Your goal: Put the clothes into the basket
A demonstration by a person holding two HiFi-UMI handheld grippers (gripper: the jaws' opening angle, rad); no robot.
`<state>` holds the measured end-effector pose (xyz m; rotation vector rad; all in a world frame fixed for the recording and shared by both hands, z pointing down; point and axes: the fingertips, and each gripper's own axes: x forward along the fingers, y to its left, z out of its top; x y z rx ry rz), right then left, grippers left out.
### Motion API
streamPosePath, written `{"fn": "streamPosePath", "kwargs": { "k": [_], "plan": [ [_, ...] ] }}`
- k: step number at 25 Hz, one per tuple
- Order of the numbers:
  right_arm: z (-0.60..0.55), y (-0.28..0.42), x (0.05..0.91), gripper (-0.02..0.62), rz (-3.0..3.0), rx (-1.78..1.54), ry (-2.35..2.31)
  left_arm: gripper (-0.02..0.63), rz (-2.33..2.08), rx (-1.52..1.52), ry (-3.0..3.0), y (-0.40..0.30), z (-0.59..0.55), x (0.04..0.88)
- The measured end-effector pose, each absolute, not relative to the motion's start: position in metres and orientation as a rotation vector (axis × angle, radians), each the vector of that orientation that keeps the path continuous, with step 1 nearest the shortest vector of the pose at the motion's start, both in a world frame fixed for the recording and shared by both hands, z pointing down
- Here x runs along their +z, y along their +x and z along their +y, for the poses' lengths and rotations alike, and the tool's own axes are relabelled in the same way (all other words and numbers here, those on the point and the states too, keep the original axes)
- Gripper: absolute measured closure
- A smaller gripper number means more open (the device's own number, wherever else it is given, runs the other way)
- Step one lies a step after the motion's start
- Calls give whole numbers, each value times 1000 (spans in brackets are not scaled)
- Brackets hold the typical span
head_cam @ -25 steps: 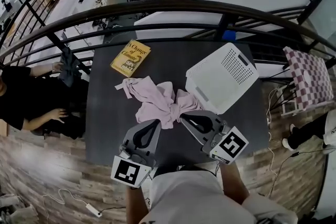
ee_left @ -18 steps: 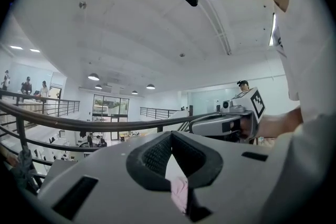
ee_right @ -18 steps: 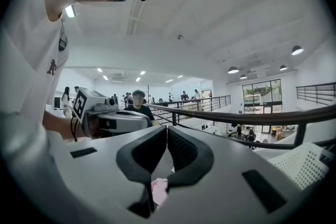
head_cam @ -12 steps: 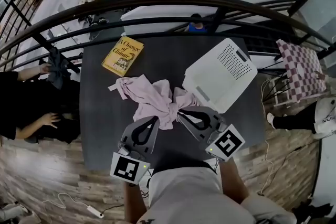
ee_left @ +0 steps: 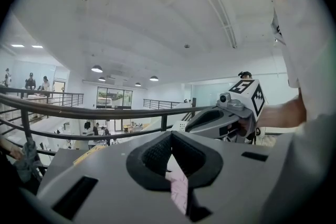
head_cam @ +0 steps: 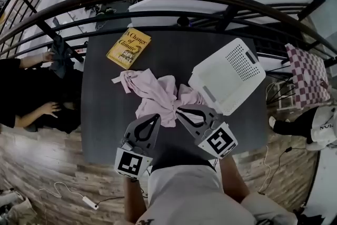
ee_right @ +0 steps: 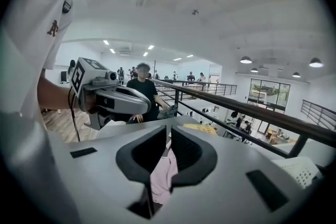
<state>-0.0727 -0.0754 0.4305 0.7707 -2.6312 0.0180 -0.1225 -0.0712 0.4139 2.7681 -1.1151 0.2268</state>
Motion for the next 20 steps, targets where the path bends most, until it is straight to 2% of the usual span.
{"fn": "streamPosePath", "kwargs": {
  "k": [8, 20],
  "plan": [
    [-82, -77, 468, 568, -2600, 1, 674, 603, -1128, 271, 2717, -119, -74, 445],
    [-84, -76, 539, 465, -2438, 47, 538, 603, -1114, 292, 2632, -116, -75, 490]
  ]
}}
